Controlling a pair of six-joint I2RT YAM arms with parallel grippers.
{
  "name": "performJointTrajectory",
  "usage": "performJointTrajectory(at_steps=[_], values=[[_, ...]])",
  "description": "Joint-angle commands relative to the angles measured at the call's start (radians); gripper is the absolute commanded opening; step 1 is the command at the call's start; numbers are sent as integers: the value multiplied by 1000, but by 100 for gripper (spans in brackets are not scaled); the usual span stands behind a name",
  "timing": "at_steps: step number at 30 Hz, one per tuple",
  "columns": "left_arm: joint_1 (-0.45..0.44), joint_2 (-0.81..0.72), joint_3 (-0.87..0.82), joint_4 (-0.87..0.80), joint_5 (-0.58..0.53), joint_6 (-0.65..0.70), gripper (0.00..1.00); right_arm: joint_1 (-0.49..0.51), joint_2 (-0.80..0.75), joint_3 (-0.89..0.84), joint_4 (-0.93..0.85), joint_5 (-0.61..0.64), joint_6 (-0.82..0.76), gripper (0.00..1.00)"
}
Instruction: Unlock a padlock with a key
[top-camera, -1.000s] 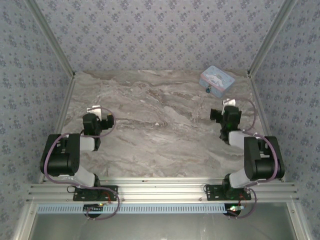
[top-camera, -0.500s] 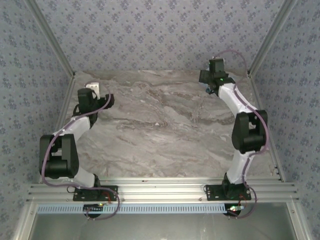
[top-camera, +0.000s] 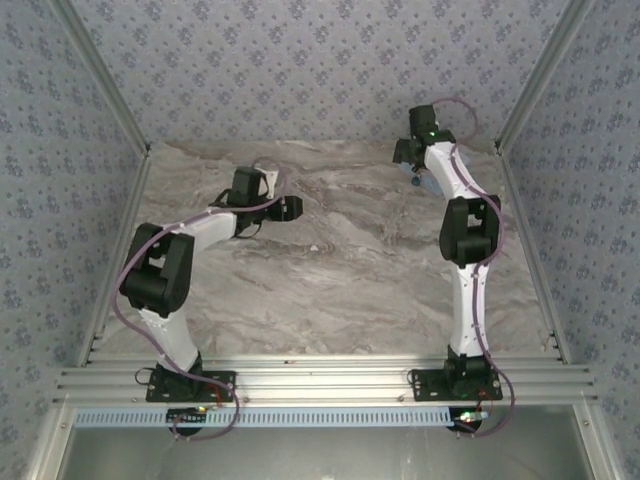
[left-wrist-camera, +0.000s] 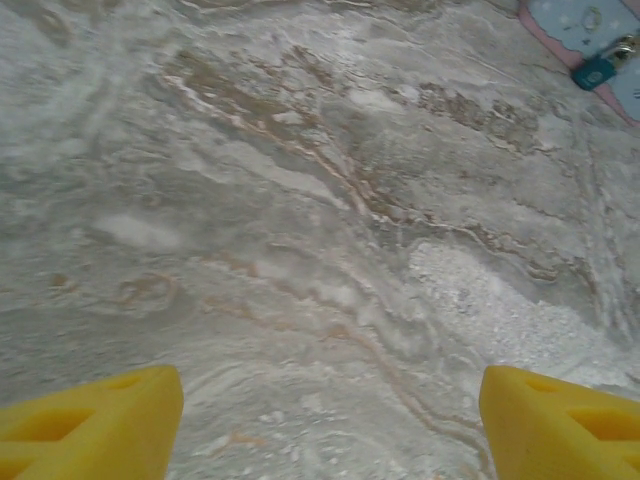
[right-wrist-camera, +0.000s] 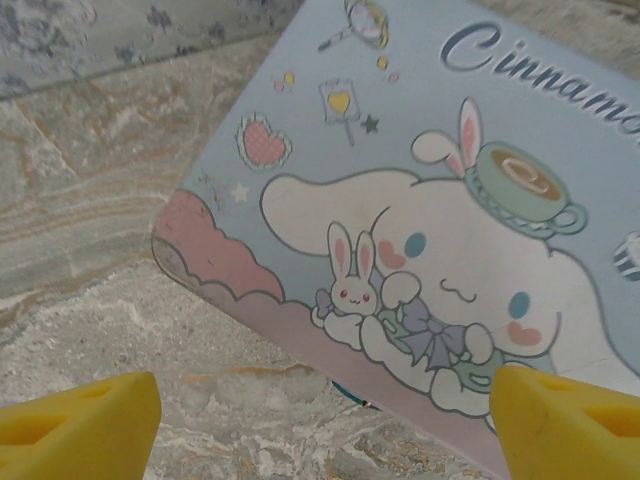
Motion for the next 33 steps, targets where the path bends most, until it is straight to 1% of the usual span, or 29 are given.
performJointTrajectory(at_steps=[1, 5, 12, 17, 20, 25, 33], values=[[-11, 23, 47, -15, 54, -52, 77, -12, 28, 38, -59, -60, -30, 87], [-27, 37, 46, -13, 66, -58, 76, -38, 36, 23, -43, -212, -46, 85], [-35, 32, 26, -24, 76, -63, 75, -38, 25, -2, -71, -346, -116, 77], [-43, 10, 12, -37, 79, -57, 75, -27, -27, -83, -75, -380, -135, 76], [-46, -2, 5, -58, 79, -57, 74, -18, -79, -184, -17, -426, -144, 76], [-46, -37, -23, -70, 74, -64, 74, 19, -163, -337, 30, -447, -156, 76], [-45, -96, -64, -97, 66, -114, 74, 90, -274, -542, 69, -482, -195, 74]])
